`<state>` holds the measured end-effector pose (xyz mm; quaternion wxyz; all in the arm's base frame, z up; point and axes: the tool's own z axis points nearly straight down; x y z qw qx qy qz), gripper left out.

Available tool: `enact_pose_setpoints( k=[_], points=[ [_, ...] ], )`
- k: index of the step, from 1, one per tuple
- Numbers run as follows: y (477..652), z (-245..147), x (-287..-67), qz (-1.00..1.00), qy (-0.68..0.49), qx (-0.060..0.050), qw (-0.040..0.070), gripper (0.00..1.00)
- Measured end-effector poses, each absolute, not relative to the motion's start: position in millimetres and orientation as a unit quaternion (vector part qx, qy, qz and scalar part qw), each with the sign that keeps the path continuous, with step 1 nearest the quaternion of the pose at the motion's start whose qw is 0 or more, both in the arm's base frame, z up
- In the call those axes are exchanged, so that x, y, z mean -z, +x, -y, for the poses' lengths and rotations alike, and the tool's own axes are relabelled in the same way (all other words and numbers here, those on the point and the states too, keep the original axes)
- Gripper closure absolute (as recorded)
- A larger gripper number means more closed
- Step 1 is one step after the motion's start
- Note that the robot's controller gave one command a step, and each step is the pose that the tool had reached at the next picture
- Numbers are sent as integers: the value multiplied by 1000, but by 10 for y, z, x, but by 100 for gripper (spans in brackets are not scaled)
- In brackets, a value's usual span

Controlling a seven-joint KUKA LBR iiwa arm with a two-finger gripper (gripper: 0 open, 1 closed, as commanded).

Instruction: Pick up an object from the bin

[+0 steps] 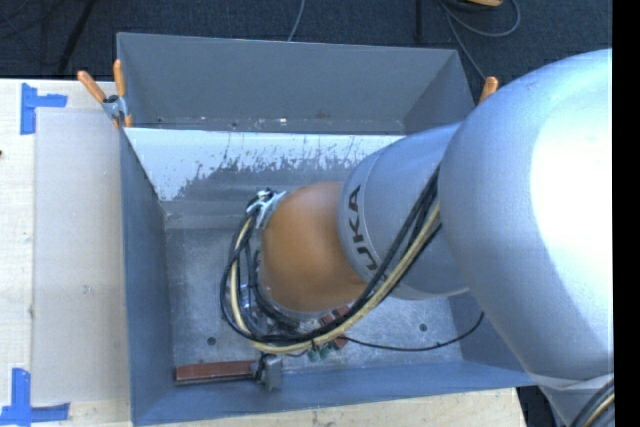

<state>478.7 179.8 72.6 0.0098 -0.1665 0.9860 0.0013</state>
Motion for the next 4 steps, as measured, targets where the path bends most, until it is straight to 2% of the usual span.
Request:
enact_pose_setpoints(
  k=[1,4],
  points=[
    [4776,-1803,-753,-986,-166,-1,7,100],
    [4777,-1803,-753,-986,-165,-2,7,100]
  ],
)
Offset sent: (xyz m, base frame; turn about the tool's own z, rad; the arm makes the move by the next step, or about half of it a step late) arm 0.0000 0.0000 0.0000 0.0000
